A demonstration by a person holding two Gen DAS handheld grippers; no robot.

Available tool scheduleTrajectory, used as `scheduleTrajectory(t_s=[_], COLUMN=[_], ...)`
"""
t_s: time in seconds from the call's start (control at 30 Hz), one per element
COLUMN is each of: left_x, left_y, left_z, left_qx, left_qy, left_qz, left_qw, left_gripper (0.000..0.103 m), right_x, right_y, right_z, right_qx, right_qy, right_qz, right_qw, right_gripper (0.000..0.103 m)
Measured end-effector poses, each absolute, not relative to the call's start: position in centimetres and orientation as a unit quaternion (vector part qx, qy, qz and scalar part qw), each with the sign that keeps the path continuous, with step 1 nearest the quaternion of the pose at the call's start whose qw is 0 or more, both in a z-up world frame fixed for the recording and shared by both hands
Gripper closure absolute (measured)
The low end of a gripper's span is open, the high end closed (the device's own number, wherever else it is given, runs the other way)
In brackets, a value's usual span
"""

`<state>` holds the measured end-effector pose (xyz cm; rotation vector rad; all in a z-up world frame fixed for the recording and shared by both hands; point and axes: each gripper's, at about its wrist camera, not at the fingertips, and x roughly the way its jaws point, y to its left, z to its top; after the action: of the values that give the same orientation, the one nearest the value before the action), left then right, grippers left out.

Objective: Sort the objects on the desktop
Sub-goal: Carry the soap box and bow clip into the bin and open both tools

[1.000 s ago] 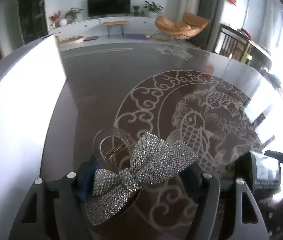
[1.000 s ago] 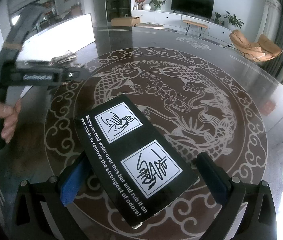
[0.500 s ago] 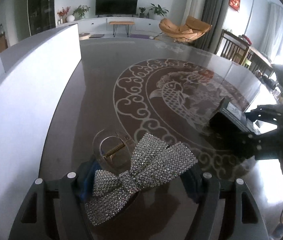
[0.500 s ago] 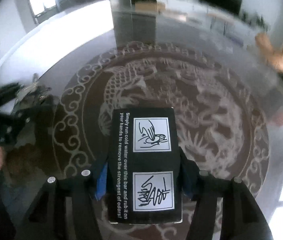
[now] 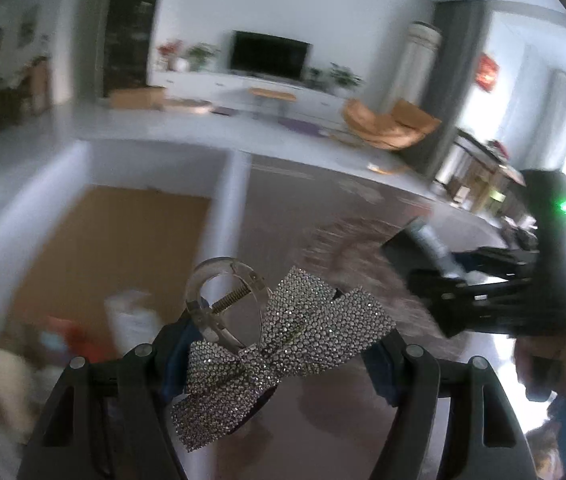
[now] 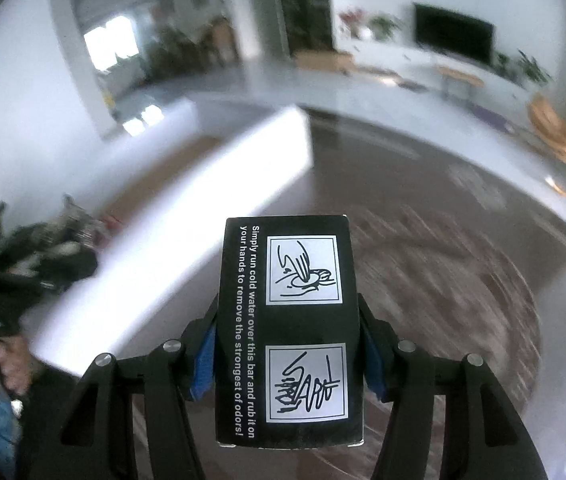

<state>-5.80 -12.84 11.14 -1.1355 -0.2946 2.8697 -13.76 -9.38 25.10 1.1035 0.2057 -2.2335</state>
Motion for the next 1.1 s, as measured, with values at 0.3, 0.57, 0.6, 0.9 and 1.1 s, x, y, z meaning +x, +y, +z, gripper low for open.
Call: scheduleTrajectory(t_s=[0.3,0.57,0.6,0.9,1.1], left_x=[-4.0,-2.2,-1.9,0.2,1.2], left_y=[-26.6,-28.6,-28.4,-26.0,-24.2], left_z=[7.6,4.5,4.8,7.4,9.0], left_qx=[-0.431,-0.456,-0.447,-0.388,-0.382], left_qy=[-0.121,-0.136,-0.122,-0.084,-0.111], left_qz=[0.886,0.864,0.868,0.877,0.874], left_qw=[-0.124,-0.168,-0.180,-0.269,-0.278], left_gripper=[0.032,0.019,0.014,0.006,0.006], right_x=[-12.9,-13.7,-13.7,-12.2,-10.9], right_y=[-28.9,-36.7,-36.4,-30.0,-26.6], right_z=[26.2,19.0,19.4,25.5,26.2], right_qx=[0.409,0.482,0.476,0.406,0.390], right_qy=[0.059,0.110,0.104,0.094,0.099], right_qz=[-0.804,-0.775,-0.779,-0.836,-0.849], right_qw=[0.427,0.395,0.396,0.356,0.342], right_gripper=[0.044,0.041,0.038,0.000,0.000])
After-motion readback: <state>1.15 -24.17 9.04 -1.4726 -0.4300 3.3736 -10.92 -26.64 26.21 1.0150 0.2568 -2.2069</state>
